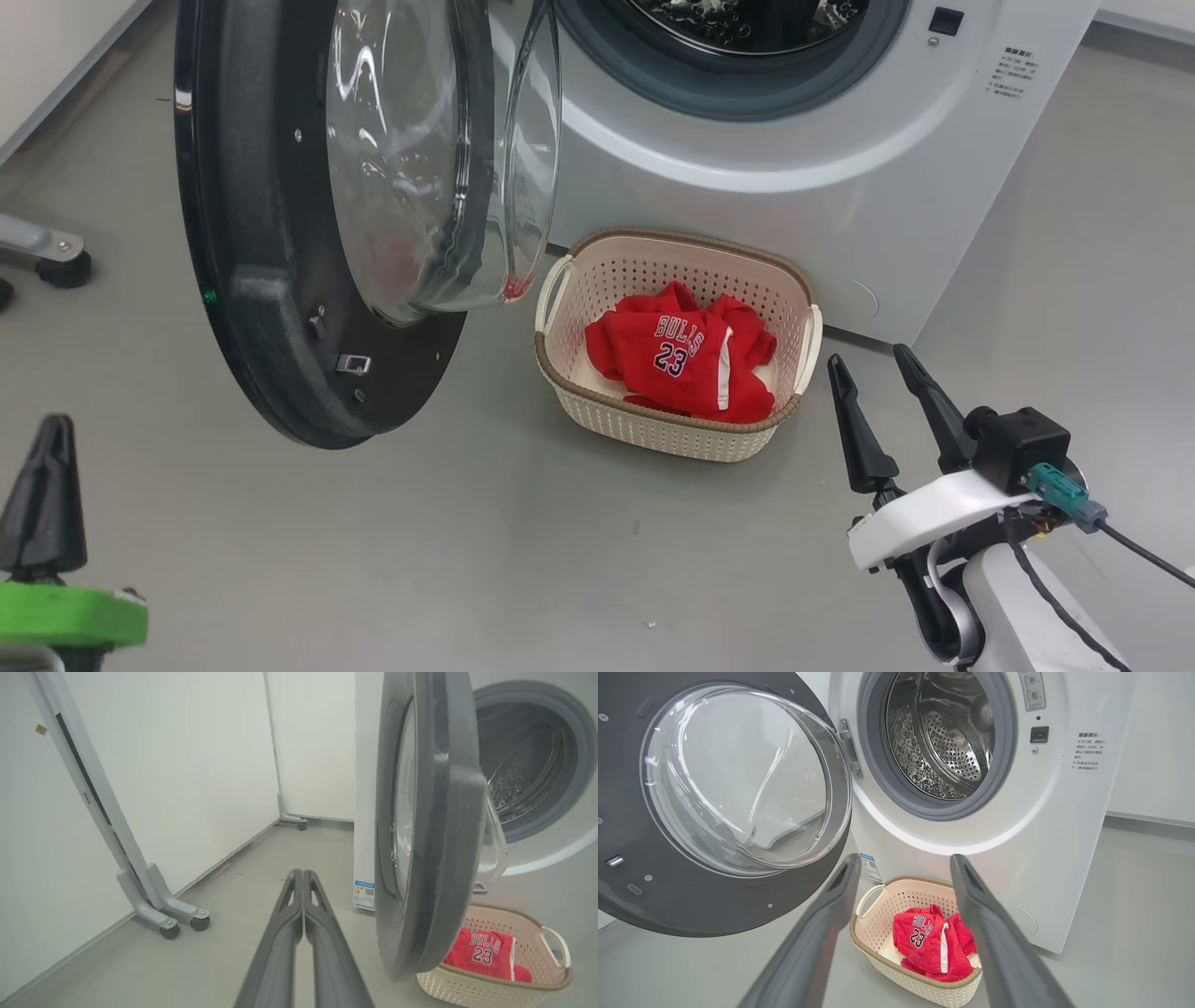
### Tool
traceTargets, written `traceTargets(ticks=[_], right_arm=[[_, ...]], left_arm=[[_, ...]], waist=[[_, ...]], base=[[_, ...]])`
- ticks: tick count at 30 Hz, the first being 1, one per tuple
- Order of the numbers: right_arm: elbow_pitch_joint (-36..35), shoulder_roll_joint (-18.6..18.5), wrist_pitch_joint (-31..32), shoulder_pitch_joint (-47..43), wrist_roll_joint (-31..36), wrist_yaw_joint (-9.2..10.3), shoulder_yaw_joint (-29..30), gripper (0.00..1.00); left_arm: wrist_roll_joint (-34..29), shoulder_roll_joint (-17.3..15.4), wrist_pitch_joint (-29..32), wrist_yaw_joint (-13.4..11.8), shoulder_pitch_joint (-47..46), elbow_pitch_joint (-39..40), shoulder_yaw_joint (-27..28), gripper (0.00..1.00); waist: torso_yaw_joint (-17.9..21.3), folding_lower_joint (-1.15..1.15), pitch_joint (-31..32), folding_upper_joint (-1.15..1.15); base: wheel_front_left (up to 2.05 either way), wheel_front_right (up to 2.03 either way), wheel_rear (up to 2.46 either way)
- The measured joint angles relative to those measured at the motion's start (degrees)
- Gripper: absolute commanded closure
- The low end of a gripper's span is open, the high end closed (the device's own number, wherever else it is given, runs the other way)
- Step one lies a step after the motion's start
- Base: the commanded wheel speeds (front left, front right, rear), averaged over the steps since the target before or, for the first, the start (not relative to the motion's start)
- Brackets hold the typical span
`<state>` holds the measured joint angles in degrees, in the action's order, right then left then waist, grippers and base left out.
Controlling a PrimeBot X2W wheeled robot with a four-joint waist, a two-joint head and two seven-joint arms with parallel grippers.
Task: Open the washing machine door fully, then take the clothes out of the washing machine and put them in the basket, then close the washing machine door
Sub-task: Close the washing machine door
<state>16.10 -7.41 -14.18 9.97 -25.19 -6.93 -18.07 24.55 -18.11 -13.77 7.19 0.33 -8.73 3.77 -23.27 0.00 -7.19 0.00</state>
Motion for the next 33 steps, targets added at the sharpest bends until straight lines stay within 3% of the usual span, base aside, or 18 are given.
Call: traceTargets(ticks=[3,6,8,13,16,22,25,30,33], right_arm=[[-0.08,0.01,0.0,0.01,0.01,0.0,0.0,0.0],[-0.07,-0.02,-0.01,0.01,0.05,0.0,0.02,0.0],[-0.07,-0.03,-0.01,0.01,0.08,0.0,0.02,0.0],[-0.05,-0.02,-0.01,0.02,0.09,-0.01,-0.03,0.0],[-0.05,-0.02,-0.01,0.02,0.09,-0.01,-0.18,0.0],[-0.04,-0.04,-0.01,0.06,0.18,-0.01,-0.59,0.0],[-0.04,-0.18,-0.01,0.06,0.18,-0.01,-0.41,0.0],[-0.04,-0.18,-0.01,0.07,0.18,-0.01,-0.44,0.0],[-0.04,-0.19,-0.01,0.08,0.18,-0.01,-0.44,0.0]], left_arm=[[9.25,2.41,0.16,0.0,-1.96,1.18,0.62,1.0],[15.84,2.9,2.31,0.0,-3.6,2.35,0.56,1.0],[23.53,3.21,5.66,0.0,-5.17,3.07,1.76,1.0],[40.81,8.06,12.1,0.0,-8.53,2.79,8.54,1.0],[48.6,9.0,16.24,-0.25,-10.86,2.35,12.05,1.0],[63.06,10.83,25.21,-5.97,-14.6,2.18,16.11,1.0],[71.51,13.68,29.59,-9.37,-17.68,2.21,17.17,1.0],[74.55,13.86,32.99,-14.17,-19.48,2.2,18.17,1.0],[77.5,13.76,34.46,-15.03,-20.05,1.82,19.86,1.0]], waist=[[-0.05,0.0,-0.42,0.0],[-0.14,0.0,-0.6,0.0],[-0.19,0.0,-0.78,0.0],[-0.15,0.0,-1.08,0.0],[-0.04,0.0,-1.26,0.0],[0.52,0.0,-1.97,0.0],[0.72,0.0,-2.24,0.0],[0.88,0.0,-2.5,0.0],[1.05,0.0,-2.68,0.0]], base=[[0.0,0.0,0.0],[0.0,0.0,0.0],[0.0,0.0,0.0],[0.0,0.0,0.0],[0.0,0.0,0.0],[0.0,0.0,0.0],[0.0,0.0,0.0],[0.0,0.0,0.0],[0.0,0.0,0.0]])
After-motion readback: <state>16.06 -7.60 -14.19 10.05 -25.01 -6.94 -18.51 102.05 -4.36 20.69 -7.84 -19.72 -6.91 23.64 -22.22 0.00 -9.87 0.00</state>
